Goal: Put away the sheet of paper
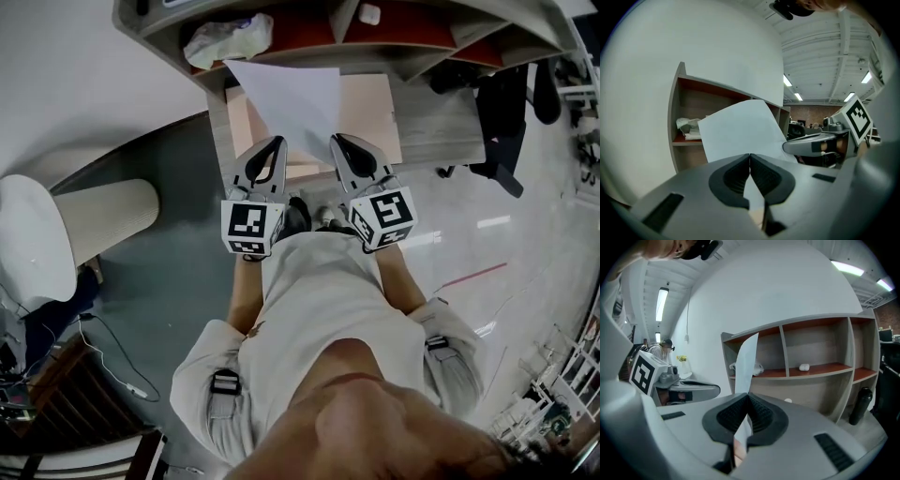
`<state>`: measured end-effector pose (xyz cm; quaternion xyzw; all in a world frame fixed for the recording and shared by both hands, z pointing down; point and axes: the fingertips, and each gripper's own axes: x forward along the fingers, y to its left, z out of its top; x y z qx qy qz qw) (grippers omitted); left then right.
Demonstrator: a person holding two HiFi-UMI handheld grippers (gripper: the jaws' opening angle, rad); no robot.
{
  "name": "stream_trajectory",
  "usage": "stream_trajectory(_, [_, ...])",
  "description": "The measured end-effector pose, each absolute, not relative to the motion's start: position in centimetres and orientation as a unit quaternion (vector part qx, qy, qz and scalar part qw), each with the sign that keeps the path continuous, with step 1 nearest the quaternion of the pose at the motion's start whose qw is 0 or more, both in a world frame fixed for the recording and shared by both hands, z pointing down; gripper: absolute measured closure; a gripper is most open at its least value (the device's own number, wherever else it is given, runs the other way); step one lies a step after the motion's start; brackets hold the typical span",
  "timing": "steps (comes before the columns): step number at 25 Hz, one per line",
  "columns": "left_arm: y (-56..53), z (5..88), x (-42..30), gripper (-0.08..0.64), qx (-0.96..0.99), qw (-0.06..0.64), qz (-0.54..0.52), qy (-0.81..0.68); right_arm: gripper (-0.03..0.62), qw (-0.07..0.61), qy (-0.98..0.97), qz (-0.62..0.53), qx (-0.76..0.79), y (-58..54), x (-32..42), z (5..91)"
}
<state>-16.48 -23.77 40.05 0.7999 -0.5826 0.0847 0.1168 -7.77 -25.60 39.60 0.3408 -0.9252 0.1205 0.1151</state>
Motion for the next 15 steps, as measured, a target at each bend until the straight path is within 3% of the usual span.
stream_trajectory(15, [-26.4, 48.1, -18.1, 0.538, 0.829, 0.156, 0.089, -0.53, 0.574, 0.183, -0.89, 0.155, 0.388, -27.0, -9.5, 47.5])
